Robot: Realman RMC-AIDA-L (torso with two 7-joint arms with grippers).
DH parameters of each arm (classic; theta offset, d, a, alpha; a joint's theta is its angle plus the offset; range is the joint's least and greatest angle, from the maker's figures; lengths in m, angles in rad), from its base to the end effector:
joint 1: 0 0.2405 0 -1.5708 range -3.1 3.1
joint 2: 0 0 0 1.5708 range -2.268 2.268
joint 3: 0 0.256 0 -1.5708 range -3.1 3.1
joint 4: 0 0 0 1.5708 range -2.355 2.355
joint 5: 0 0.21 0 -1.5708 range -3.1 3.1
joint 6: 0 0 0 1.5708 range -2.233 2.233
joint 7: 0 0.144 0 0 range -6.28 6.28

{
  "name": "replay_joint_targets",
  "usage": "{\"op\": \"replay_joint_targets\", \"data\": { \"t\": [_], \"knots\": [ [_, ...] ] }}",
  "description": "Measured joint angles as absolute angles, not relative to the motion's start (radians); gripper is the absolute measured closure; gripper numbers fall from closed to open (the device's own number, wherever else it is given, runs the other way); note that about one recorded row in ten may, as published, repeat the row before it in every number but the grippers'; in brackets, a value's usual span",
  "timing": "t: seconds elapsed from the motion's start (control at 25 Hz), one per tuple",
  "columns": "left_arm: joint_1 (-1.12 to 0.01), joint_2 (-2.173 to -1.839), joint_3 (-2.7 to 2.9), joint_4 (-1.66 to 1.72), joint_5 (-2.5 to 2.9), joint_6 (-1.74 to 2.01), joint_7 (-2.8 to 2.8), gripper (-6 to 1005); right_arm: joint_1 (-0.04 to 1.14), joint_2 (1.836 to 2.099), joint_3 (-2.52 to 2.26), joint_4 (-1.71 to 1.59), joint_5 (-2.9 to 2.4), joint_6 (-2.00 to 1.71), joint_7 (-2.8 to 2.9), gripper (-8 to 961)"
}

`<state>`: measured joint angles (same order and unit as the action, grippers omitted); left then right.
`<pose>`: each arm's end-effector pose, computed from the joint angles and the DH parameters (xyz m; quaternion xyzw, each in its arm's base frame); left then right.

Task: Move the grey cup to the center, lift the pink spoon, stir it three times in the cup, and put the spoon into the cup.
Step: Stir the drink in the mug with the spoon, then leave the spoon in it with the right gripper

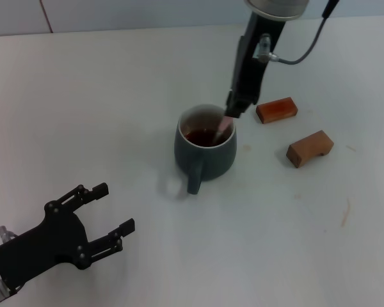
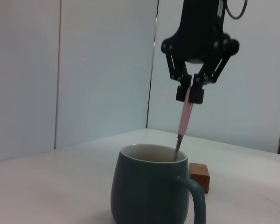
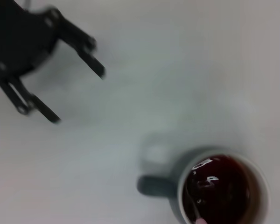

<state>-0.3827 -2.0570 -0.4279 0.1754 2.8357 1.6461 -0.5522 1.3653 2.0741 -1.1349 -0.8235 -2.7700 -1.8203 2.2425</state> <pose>-0.3285 0.2194 -0.0466 -0.9078 -0.1555 -0.3122 0.2331 0.0250 0.4009 -0.0118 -0.9469 0.0965 -0.3052 0.0302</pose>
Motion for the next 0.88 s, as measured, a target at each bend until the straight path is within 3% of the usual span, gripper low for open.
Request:
{"op": "replay_joint_targets", "data": {
  "t": [0.88],
  "knots": [
    [-0.377, -2.057, -0.431, 0.178, 2.832, 1.649, -0.563, 178, 1.357, 2.075, -1.147, -0.858, -2.738, -1.786, 2.232, 735]
  ]
}}
